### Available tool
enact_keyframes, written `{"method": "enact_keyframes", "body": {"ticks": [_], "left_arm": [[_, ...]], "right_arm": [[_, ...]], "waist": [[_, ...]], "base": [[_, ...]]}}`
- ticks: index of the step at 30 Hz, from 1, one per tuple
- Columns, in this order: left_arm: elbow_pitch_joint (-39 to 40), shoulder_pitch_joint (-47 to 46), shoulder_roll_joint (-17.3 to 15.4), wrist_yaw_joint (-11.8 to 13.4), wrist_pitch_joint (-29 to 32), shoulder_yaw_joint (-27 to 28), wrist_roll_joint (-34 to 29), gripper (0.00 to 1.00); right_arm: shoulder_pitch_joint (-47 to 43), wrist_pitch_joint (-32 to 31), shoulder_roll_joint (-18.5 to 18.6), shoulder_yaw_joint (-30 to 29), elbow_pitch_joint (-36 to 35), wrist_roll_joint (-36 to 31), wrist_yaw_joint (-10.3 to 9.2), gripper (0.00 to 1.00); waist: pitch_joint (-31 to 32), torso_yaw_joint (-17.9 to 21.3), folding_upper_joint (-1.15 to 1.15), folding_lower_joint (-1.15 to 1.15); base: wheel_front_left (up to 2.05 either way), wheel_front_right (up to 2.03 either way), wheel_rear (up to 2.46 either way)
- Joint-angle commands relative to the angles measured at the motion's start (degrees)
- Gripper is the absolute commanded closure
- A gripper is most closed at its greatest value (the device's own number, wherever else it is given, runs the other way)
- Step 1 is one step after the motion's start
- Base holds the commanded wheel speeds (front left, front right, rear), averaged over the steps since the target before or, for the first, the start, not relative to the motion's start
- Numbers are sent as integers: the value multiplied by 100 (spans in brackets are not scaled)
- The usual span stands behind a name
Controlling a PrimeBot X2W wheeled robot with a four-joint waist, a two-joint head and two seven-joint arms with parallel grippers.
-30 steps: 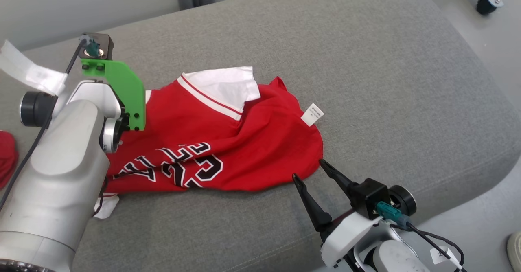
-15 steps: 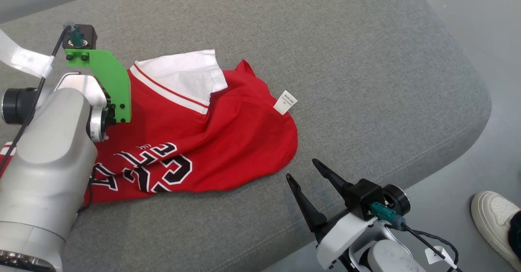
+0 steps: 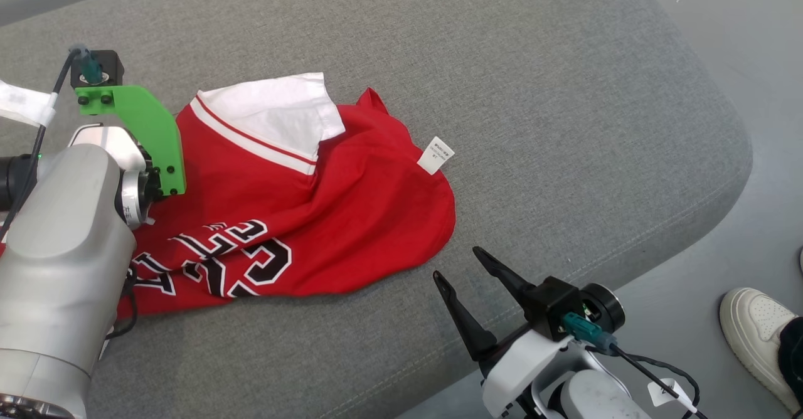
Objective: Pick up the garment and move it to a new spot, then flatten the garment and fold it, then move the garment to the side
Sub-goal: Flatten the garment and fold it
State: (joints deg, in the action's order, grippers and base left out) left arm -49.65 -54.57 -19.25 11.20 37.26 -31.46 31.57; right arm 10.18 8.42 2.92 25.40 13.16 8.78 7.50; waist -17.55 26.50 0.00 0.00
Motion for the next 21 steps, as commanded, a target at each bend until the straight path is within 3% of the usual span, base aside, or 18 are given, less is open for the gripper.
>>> {"method": "enact_keyframes", "body": {"ticks": [1,4,5,6,7,8,14,21], "left_arm": [[-13,106,-21,2,-23,34,29,24],[-25,159,-39,34,-104,60,67,26],[-20,171,-36,49,-130,68,85,33],[-8,164,-41,47,-158,65,85,45],[-1,160,-45,37,-188,52,72,66],[9,152,-44,24,-227,49,69,100],[71,20,66,34,-602,104,118,100],[452,231,298,81,-1387,408,376,100]], "right_arm": [[65,-11,-3,28,3,-45,-2,0],[71,-24,-4,54,-10,-53,-2,0],[65,-29,-4,53,-21,-60,-2,0],[55,-28,-4,40,-33,-65,-2,0],[42,-30,-4,24,-34,-76,-2,0],[28,-37,-5,9,-35,-84,-2,0],[35,4,-4,-84,-41,-81,-2,0],[-13,-40,-3,-306,-44,-159,-2,0]], "waist": [[5,-1,0,0],[-7,15,0,0],[-21,19,0,0],[-46,16,0,0],[-64,6,0,0],[-83,-10,0,0],[-75,-243,0,0],[163,-840,0,0]], "base": [[0,0,0],[0,0,0],[0,0,0],[0,0,0],[0,0,0],[0,0,0],[0,0,0],[0,0,0]]}}
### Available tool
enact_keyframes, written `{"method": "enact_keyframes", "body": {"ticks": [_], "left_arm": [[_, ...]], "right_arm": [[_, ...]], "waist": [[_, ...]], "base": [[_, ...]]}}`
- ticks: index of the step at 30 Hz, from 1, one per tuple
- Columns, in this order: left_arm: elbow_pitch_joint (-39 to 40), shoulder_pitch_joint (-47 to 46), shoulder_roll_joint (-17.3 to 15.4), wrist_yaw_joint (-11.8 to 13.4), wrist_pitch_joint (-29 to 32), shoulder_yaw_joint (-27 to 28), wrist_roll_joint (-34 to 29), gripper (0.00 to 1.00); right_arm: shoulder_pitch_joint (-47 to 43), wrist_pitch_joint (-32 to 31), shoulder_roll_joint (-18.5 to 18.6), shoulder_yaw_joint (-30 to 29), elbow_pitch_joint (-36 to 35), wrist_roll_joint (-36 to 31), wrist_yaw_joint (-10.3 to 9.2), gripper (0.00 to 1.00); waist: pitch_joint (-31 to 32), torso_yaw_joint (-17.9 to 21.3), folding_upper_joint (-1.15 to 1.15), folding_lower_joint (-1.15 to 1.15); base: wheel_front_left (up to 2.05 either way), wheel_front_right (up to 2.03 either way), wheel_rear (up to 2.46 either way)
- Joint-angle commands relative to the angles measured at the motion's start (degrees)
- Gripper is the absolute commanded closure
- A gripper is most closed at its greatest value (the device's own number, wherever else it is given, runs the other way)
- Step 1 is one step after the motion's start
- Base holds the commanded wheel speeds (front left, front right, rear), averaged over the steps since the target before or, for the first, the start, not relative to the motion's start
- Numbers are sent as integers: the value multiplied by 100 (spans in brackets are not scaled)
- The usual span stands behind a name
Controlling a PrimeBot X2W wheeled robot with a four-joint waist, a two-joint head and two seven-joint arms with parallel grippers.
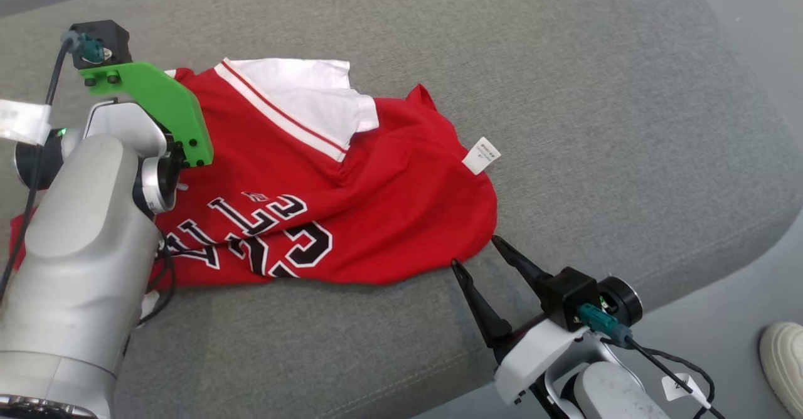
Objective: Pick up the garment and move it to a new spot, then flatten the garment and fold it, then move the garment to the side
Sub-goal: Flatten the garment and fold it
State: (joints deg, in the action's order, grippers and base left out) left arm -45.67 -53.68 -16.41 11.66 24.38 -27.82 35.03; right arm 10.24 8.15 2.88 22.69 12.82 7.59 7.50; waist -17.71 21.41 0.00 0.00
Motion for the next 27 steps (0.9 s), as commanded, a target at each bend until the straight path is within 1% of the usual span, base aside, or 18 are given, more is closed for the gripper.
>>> {"method": "enact_keyframes", "body": {"ticks": [1,4,5,8,11,13,14,20,23,27], "left_arm": [[125,228,28,36,-203,99,89,100],[445,514,49,87,-554,255,222,100],[445,514,49,87,-554,255,222,100],[841,970,32,150,-856,382,338,100],[1320,1478,-9,248,-1025,461,414,100],[1671,1893,-51,362,-1092,491,455,100],[2036,2270,-128,481,-1119,514,466,100],[3150,3347,-301,900,-1309,616,440,100],[3557,3827,-349,1044,-1390,660,493,100],[3872,4377,-283,1178,-1487,698,600,100]], "right_arm": [[-36,-22,2,-70,-14,-52,-3,0],[-95,-62,1,-170,-36,-102,-2,0],[-95,-62,1,-170,-36,-102,-2,0],[-196,-118,4,-258,-59,-152,-2,0],[-294,-177,6,-343,-111,-190,-2,0],[-374,-202,6,-386,-129,-203,-2,0],[-443,-251,6,-396,-164,-214,-2,0],[-581,-344,8,-458,-278,-243,-2,0],[-644,-381,10,-467,-320,-239,-2,0],[-683,-424,14,-462,-353,-238,-2,0]], "waist": [[224,-424,0,0],[375,-714,0,0],[375,-714,0,0],[564,-983,0,0],[736,-1232,0,0],[857,-1373,0,0],[940,-1484,0,0],[1129,-1743,0,0],[1186,-1820,0,0],[1259,-1898,0,0]], "base": [[0,0,0],[0,0,0],[0,0,0],[0,0,0],[0,0,0],[0,0,0],[0,0,0],[0,0,0],[0,0,0],[0,0,0]]}}
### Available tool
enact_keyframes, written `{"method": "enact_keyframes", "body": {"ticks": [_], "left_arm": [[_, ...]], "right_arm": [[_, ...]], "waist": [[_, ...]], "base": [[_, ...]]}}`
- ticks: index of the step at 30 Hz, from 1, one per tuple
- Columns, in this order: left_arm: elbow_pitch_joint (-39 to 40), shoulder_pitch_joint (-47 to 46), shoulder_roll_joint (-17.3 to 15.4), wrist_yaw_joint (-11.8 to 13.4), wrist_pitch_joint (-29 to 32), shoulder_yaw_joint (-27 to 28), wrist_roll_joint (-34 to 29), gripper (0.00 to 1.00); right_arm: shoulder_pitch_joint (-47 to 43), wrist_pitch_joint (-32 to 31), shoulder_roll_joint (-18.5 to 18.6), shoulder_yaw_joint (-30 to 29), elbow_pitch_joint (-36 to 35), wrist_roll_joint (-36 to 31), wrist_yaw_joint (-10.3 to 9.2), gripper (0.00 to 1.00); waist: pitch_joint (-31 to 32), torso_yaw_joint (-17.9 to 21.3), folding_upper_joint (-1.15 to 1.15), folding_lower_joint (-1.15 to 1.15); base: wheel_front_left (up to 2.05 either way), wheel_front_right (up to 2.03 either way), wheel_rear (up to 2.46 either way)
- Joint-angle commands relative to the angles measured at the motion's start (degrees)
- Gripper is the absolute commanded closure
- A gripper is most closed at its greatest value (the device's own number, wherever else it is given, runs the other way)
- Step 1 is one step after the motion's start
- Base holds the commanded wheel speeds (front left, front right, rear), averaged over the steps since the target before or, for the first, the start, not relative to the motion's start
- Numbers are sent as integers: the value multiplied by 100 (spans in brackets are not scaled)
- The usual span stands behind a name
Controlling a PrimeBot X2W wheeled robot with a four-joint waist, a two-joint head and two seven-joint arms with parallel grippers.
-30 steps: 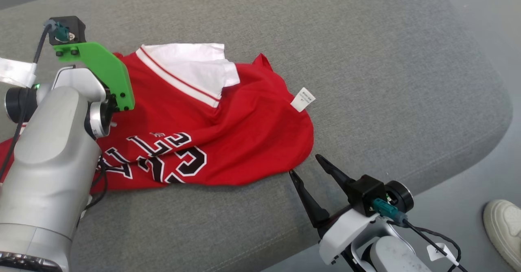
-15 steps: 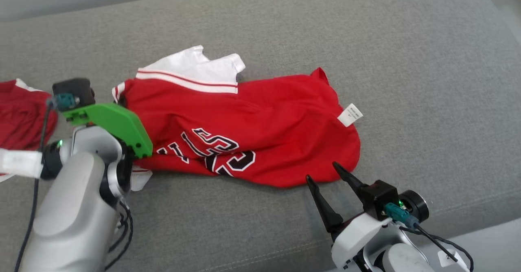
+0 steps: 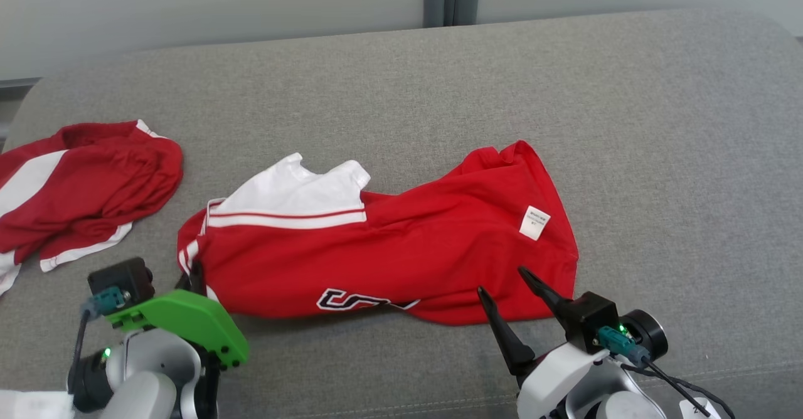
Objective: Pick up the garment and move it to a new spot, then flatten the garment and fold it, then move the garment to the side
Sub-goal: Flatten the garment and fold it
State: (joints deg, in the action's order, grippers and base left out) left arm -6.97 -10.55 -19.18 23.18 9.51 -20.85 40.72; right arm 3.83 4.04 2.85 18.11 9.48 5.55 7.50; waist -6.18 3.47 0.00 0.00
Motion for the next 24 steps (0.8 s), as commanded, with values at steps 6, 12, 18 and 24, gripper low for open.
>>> {"method": "enact_keyframes", "body": {"ticks": [6,12,18,24], "left_arm": [[-59,591,70,32,-102,-103,71,95],[-409,851,184,-100,-381,-211,68,0],[-483,1068,280,-288,-919,-146,101,0],[-323,1192,270,-922,-1921,-63,38,0]], "right_arm": [[-97,-73,34,37,-33,-11,-2,0],[-149,-112,88,81,-24,41,-2,0],[-288,-139,106,-28,-49,59,-2,0],[-405,-142,104,-294,-81,155,-2,0]], "waist": [[232,-140,0,0],[419,-114,0,0],[612,-73,0,0],[726,-86,0,0]], "base": [[0,0,0],[0,0,0],[0,0,0],[0,0,0]]}}
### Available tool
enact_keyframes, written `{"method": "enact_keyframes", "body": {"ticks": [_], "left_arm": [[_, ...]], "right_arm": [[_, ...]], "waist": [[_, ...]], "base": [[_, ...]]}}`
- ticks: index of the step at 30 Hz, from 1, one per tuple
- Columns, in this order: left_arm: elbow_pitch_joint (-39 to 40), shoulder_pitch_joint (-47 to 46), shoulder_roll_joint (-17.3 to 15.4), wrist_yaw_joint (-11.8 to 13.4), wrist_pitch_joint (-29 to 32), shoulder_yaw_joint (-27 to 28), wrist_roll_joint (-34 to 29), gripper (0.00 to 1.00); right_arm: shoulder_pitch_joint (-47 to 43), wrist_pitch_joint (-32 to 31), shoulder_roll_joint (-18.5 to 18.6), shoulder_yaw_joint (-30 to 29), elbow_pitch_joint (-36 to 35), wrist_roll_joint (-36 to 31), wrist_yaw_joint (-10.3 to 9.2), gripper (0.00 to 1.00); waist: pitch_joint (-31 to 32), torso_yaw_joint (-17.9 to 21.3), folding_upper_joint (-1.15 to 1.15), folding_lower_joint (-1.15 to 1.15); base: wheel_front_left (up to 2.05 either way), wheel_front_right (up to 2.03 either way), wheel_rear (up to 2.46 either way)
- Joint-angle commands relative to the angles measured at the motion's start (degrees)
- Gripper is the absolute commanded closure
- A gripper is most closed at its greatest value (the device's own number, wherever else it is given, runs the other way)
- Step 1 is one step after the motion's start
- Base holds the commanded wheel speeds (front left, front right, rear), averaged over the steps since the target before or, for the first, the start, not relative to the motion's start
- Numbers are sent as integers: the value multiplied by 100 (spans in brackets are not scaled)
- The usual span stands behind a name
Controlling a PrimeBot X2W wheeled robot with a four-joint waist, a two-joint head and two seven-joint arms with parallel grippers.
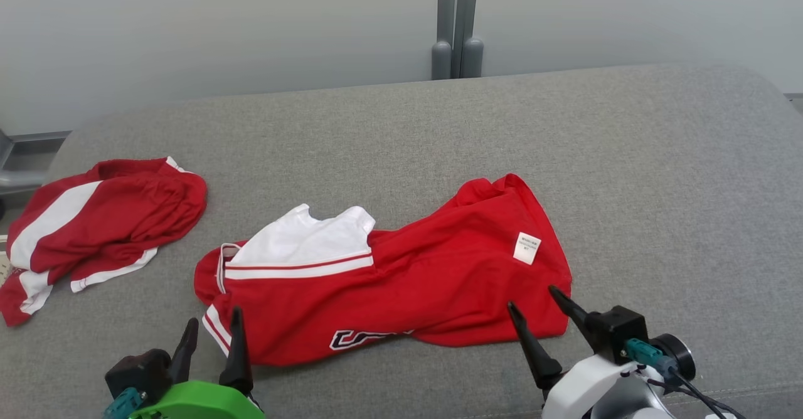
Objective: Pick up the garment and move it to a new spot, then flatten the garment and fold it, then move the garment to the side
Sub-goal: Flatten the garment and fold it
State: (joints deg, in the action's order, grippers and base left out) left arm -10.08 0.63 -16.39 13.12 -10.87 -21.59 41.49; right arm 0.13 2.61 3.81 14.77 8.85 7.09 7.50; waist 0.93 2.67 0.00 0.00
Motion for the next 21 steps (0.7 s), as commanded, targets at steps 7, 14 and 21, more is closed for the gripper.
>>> {"method": "enact_keyframes", "body": {"ticks": [7,14,21], "left_arm": [[297,146,10,-535,-439,211,-601,0],[880,398,527,-932,-431,910,-1295,0],[694,680,707,-1372,-432,1289,-1697,0]], "right_arm": [[-174,-26,-71,-753,-2,549,-1,0],[-234,315,-83,-1094,68,1435,-1,0],[-255,473,-86,-1374,322,1232,-1,0]], "waist": [[206,-116,0,0],[334,-286,0,0],[425,-451,0,0]], "base": [[0,0,0],[0,0,0],[0,0,0]]}}
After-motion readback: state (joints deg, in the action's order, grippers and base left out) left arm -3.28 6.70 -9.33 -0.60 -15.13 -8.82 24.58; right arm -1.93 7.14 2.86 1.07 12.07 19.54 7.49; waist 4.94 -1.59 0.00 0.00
